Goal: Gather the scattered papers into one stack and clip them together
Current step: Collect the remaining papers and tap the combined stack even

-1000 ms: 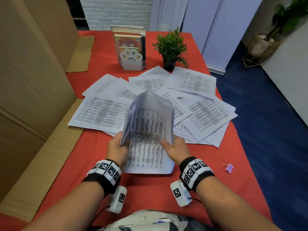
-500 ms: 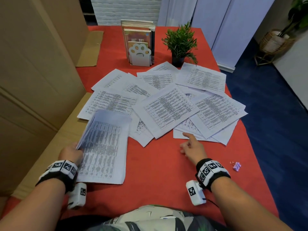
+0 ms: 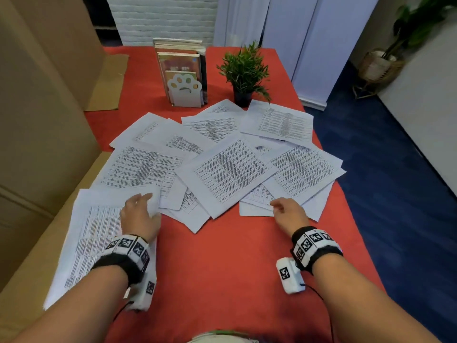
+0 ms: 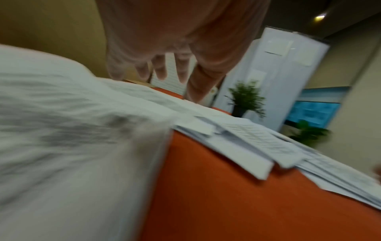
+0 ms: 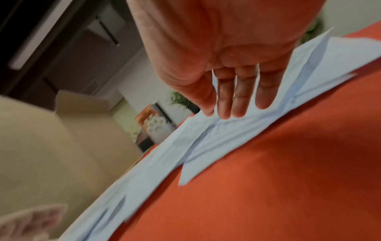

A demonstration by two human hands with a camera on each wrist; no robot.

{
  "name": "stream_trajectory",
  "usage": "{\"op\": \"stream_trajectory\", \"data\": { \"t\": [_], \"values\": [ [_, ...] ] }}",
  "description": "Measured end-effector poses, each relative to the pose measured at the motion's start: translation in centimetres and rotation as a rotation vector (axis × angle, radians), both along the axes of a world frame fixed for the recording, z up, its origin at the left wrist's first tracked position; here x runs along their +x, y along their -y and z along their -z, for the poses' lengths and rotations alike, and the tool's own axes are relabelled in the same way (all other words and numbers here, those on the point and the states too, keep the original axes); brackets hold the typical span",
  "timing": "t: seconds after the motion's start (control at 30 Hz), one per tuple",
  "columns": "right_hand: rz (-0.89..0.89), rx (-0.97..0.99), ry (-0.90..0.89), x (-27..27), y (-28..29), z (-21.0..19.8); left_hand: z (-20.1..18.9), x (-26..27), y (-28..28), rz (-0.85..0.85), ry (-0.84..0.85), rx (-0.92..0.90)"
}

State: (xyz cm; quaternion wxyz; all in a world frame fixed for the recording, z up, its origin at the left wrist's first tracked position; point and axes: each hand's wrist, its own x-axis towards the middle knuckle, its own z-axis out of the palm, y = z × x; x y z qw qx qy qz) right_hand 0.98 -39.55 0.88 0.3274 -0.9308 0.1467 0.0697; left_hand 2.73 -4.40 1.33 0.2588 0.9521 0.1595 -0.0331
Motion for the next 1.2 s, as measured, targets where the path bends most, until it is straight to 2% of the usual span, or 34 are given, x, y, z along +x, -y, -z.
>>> {"op": "stream_trajectory", "data": {
  "t": [0.07, 0.2, 0.4, 0.5, 0.6, 0.77, 0.9, 1.2],
  "values": [
    [0.103, 0.022, 0.013, 1.2, 2.0, -0.6, 0.5, 1.5, 2.9, 0.105, -0.031, -0.064],
    [0.321, 0.086, -0.008, 3.3, 6.5, -0.3, 1.2, 4.1, 7.8, 0.254, -0.086, -0.081],
    [0.692, 0.077, -0.107, 5.2, 11.2, 0.4, 2.5, 6.9, 11.4, 0.322, -0.318, 0.053],
    [0.805, 0.116, -0.118, 6.3, 11.9, 0.9, 3.4, 7.1, 12.2, 0.347, -0.412, 0.146],
    [0.879, 0.222, -0.094, 7.6, 12.1, 0.8, 3.6, 6.6, 13.1, 0.374, -0.415, 0.245],
    [0.643, 0.286, -0.032, 8.6, 10.5, -0.4, 3.6, 5.0, 13.8, 0.454, -0.428, 0.25],
    [0.532, 0.242, -0.083, 8.1, 8.9, 1.2, 3.4, 2.8, 13.5, 0.55, -0.438, 0.26],
    [0.33, 0.195, -0.221, 3.0, 7.1, 2.5, 2.9, -1.5, 11.5, 0.73, -0.342, 0.218]
  ]
}}
